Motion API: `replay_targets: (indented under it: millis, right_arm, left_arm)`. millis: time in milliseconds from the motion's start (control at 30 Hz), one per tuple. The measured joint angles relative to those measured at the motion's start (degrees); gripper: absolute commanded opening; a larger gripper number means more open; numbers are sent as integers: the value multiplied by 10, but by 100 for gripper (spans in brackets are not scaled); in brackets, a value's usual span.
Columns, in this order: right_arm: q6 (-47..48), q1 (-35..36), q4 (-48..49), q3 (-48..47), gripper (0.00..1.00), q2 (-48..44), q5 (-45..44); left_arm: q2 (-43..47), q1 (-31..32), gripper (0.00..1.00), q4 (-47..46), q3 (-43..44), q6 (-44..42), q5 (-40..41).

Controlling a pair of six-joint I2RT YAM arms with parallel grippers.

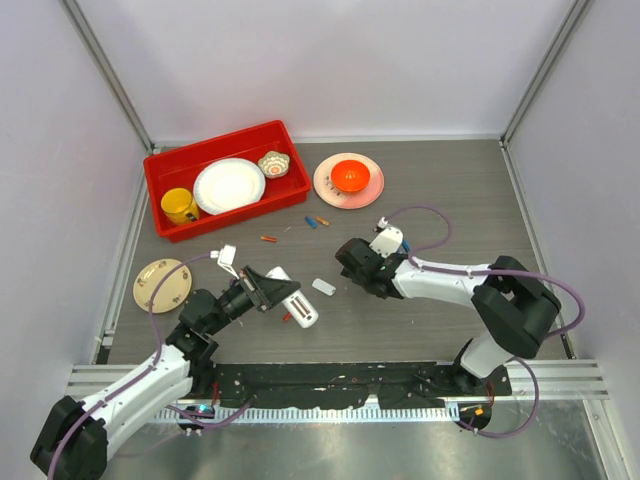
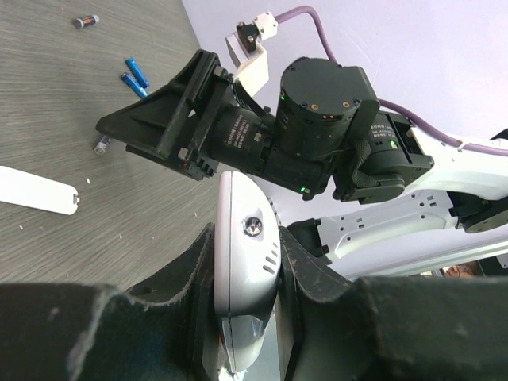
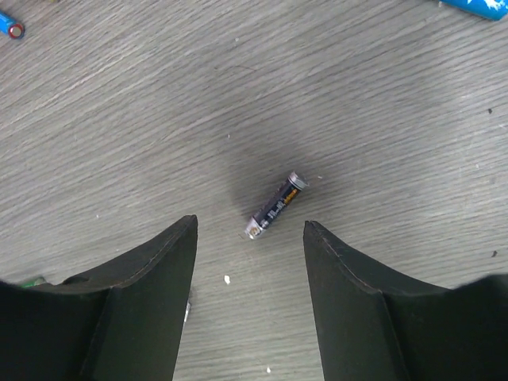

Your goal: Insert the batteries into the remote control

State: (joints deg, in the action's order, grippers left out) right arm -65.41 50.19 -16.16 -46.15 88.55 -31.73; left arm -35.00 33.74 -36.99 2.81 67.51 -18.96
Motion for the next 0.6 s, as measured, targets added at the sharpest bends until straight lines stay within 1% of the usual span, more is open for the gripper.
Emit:
replay_targets:
  millis: [233,467,567,600]
  right_arm:
    - [-17,0,-31,-48,56,51,-8]
    - [-31,0,-54,-57,51,71,-10]
    - [-34,0,-58,-59,46,73,-11]
    - [-34,0,-58,-60,42,75,-12]
  left_arm:
    - [-4,0,0,0,0,0,0]
    - [0,0,0,1,0,-3,0]
    - [5,0,0,2,0,-5,-1]
    - [5,0,0,2,0,-5,-1]
